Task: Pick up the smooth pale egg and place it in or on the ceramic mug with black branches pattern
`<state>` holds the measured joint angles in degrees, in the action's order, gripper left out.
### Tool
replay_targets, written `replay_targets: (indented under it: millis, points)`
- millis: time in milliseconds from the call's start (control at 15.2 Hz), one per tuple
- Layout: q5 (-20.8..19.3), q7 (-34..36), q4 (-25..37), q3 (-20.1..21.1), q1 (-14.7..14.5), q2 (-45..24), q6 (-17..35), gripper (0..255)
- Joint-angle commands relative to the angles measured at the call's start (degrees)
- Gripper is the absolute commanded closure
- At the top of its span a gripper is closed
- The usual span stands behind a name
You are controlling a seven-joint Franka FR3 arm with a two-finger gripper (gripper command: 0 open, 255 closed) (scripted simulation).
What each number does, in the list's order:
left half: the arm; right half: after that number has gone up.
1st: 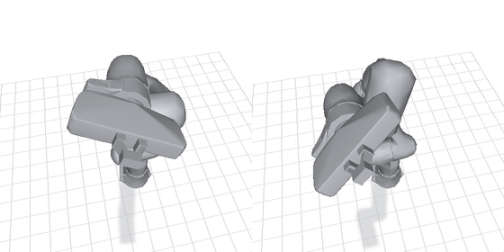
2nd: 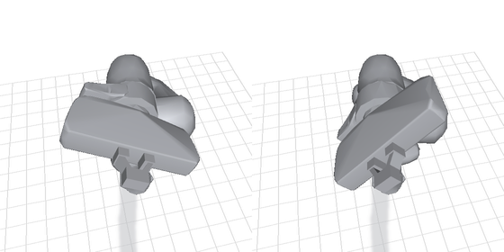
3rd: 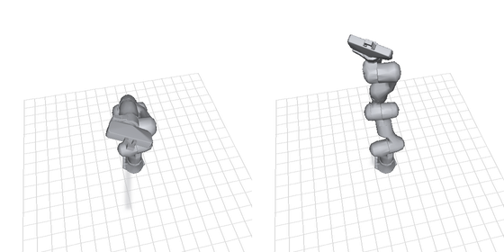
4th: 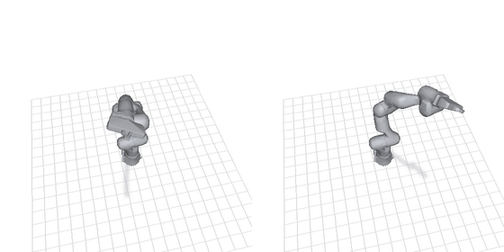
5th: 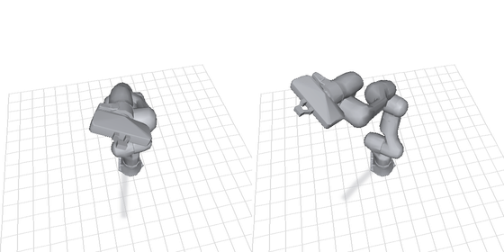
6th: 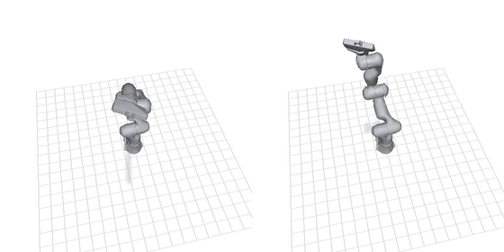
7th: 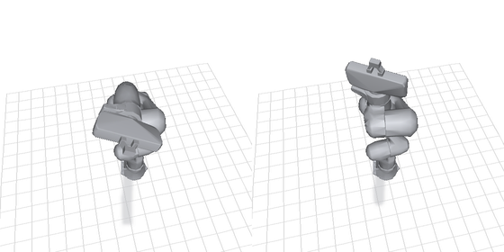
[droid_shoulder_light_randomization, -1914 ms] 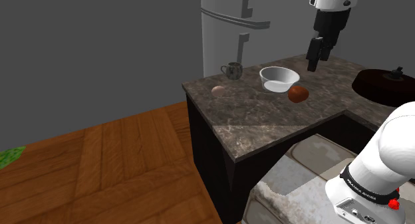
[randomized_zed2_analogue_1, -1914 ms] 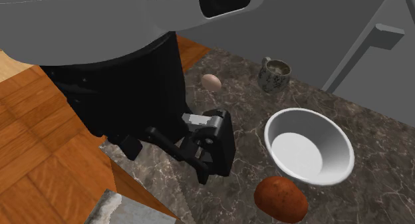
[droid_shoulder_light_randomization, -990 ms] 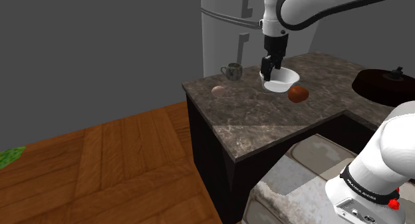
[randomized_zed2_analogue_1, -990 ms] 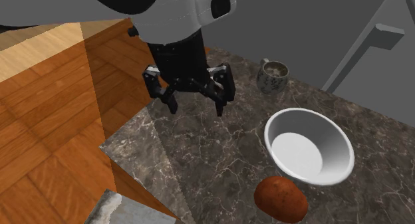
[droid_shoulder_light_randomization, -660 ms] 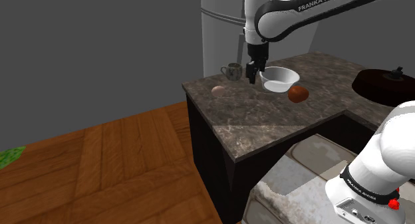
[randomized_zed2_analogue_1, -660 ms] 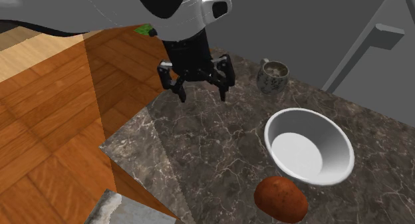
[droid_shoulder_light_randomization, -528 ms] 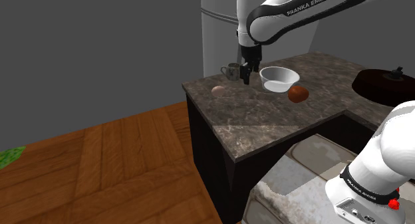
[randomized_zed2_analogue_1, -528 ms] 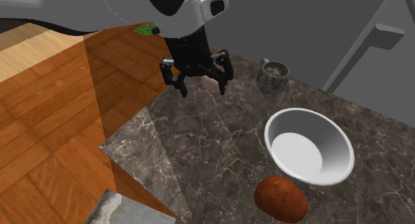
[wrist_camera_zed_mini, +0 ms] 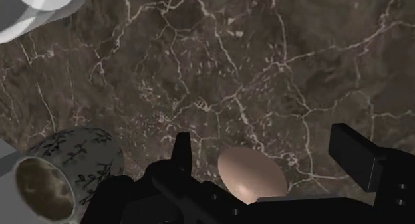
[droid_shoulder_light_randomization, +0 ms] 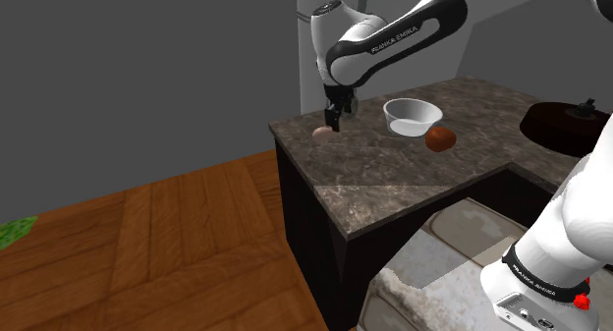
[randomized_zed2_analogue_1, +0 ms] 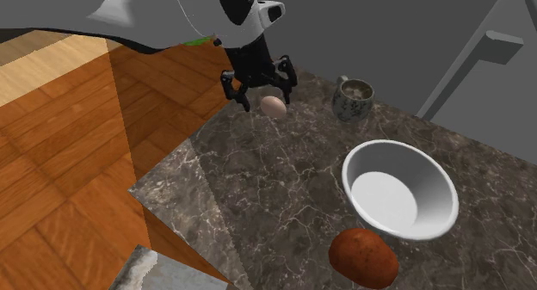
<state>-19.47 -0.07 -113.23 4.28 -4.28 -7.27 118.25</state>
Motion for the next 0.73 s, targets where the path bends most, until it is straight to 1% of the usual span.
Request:
replay_targets:
  millis: [0, 330, 660]
  points:
    - [-1.6, 0.3, 4.2, 0.2, -0.6, -4.8, 0.6, 0]
    - [-5.0, 0.4, 15.1, 0.3, -2.4, -15.8, 0.7, 0]
    - [-5.5, 0.7, 14.2, -0.1, -2.0, -17.2, 3.1, 0]
